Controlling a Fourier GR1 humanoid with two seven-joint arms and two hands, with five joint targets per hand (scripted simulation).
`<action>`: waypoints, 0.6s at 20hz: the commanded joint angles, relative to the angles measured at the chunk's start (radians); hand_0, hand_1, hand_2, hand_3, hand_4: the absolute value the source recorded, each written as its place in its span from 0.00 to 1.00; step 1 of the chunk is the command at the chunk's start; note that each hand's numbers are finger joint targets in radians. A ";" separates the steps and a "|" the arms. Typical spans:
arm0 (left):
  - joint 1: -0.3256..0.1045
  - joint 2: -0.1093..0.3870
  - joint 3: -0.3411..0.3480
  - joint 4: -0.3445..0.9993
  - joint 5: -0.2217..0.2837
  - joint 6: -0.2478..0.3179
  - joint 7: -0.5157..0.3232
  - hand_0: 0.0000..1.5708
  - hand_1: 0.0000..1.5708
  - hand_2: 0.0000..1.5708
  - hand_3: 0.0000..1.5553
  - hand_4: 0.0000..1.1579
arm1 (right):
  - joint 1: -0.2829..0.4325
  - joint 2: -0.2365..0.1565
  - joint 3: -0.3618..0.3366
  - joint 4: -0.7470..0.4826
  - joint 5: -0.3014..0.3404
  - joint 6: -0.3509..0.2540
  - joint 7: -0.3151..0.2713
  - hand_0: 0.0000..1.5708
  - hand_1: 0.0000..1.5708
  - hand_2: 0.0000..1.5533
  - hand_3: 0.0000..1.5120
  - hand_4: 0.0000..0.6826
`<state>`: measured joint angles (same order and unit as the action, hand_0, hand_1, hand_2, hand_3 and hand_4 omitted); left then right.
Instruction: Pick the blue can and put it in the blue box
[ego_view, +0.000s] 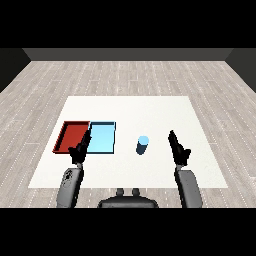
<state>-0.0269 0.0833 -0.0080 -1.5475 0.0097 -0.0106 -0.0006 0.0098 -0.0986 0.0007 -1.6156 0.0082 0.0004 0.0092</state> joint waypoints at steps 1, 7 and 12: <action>0.003 0.003 -0.002 0.004 -0.031 -0.005 0.014 0.00 0.00 0.00 0.00 0.00 | -0.014 0.003 -0.010 0.015 0.022 0.002 0.001 0.00 0.00 0.00 0.00 0.00; -0.049 -0.060 0.043 -0.141 0.060 -0.003 -0.179 0.00 0.00 0.00 0.00 0.00 | -0.081 0.075 -0.022 -0.019 -0.112 0.074 -0.153 0.00 0.00 0.00 0.00 0.00; 0.033 -0.067 0.056 -0.082 0.086 -0.063 -0.378 0.00 0.00 0.00 0.00 0.00 | -0.068 0.058 -0.047 0.044 -0.153 0.148 -0.261 0.00 0.00 0.00 0.00 0.00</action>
<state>-0.0305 0.0345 0.0366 -1.6147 0.0654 -0.0471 -0.2472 -0.0496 -0.0580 -0.0418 -1.6110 -0.1084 0.1054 -0.1556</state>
